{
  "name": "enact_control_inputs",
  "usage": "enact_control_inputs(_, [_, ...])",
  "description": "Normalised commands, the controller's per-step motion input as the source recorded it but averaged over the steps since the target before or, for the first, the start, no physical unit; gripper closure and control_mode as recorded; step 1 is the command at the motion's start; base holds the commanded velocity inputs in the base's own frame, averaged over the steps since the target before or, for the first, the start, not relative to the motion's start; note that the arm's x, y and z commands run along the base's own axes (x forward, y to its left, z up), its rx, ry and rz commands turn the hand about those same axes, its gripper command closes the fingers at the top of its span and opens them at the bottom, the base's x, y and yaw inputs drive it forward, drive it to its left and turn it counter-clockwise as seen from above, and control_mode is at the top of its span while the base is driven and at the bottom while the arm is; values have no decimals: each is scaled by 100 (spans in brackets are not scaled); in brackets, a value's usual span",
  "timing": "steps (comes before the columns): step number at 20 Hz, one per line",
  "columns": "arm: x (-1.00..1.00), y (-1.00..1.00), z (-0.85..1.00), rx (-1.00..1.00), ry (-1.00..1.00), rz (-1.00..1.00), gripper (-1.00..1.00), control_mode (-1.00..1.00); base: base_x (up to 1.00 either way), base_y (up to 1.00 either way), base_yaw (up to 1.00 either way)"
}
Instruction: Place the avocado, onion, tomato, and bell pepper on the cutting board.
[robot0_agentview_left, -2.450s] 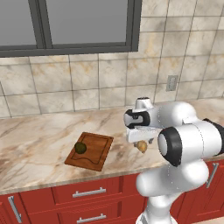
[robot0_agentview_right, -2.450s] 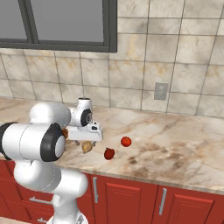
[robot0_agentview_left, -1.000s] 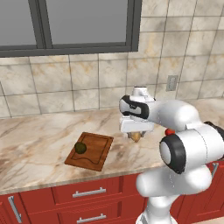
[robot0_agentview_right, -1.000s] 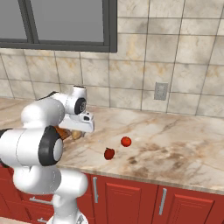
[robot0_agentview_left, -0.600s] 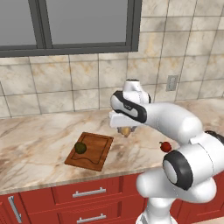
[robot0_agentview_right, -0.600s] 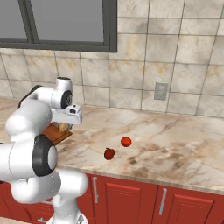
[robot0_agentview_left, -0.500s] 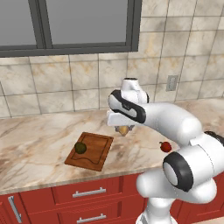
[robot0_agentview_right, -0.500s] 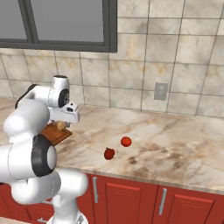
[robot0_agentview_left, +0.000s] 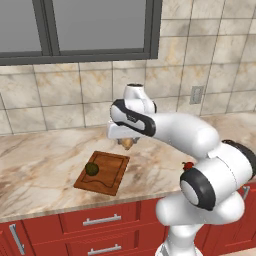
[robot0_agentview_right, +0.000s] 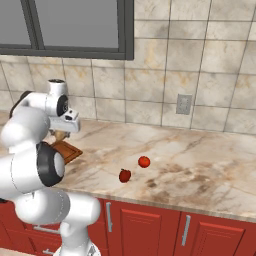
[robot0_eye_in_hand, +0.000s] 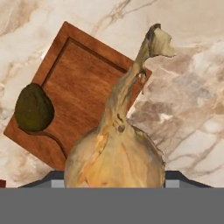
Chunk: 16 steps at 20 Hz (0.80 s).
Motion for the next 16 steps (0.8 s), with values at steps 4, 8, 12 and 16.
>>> enact_control_inputs(4, [30, 37, -4, -1, -1, 0, 100, -100, 0, 0, 0])
enact_control_inputs(8, [17, 26, -32, -3, -2, 0, 100, -100, 0, 0, 0])
enact_control_inputs(12, [18, 26, -44, -3, 0, 0, 100, -100, 0, 0, 0])
enact_control_inputs(16, [18, 31, -43, -3, 0, 0, 100, -100, 0, 0, 0])
